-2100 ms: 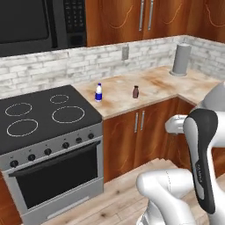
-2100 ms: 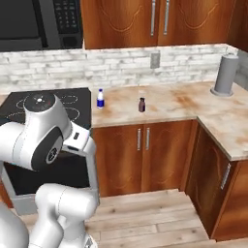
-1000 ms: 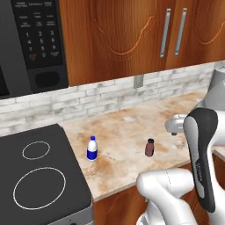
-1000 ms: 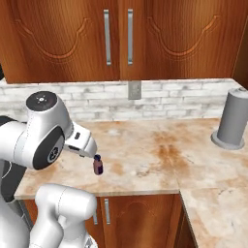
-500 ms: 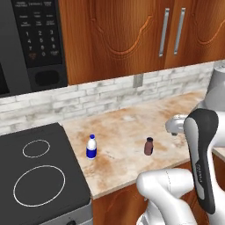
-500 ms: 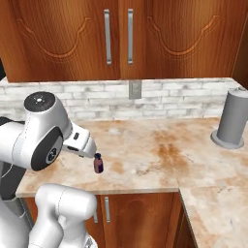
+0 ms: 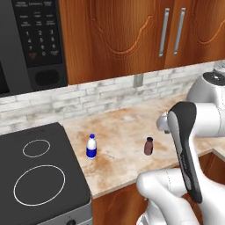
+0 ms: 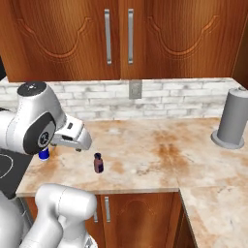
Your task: Place the drinks on the dining counter in a tight cluster.
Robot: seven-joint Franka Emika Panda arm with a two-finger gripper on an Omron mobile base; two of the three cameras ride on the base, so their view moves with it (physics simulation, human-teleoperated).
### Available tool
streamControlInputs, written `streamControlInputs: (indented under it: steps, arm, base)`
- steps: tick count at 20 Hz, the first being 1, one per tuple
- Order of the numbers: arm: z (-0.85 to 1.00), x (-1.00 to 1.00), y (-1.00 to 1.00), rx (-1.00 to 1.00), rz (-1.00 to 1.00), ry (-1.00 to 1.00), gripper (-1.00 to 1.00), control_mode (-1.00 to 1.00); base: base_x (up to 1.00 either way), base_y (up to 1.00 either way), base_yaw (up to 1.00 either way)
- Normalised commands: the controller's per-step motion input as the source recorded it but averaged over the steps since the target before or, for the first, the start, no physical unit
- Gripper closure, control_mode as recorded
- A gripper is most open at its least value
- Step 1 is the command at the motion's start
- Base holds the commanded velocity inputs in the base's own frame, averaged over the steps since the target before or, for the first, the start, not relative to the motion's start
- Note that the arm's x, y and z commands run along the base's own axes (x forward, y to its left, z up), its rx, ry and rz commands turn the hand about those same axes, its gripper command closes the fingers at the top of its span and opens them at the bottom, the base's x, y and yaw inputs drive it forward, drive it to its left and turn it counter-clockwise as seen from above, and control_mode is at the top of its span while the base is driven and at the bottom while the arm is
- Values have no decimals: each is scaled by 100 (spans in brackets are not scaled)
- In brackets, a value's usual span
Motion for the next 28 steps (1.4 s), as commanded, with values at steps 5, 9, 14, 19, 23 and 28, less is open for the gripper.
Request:
streamControlInputs:
  steps: [5, 9, 14, 19, 23, 28]
  arm:
    - [-27, 43, 2, -9, 0, 0, -100, -100]
    - [-75, 59, 0, 0, 0, -4, -100, -100]
    - [-71, 82, 5, 0, 0, -4, -100, -100]
    - [-55, 65, 4, 5, 0, -4, -100, -100]
    - [-15, 13, -13, 11, 1, -1, -100, -100]
    - [0, 29, -22, 4, 0, 4, -100, -100]
  base:
    - [0, 0, 0]
    - [0, 0, 0]
    - [0, 0, 0]
    - [0, 0, 0]
    - [0, 0, 0]
    - [0, 0, 0]
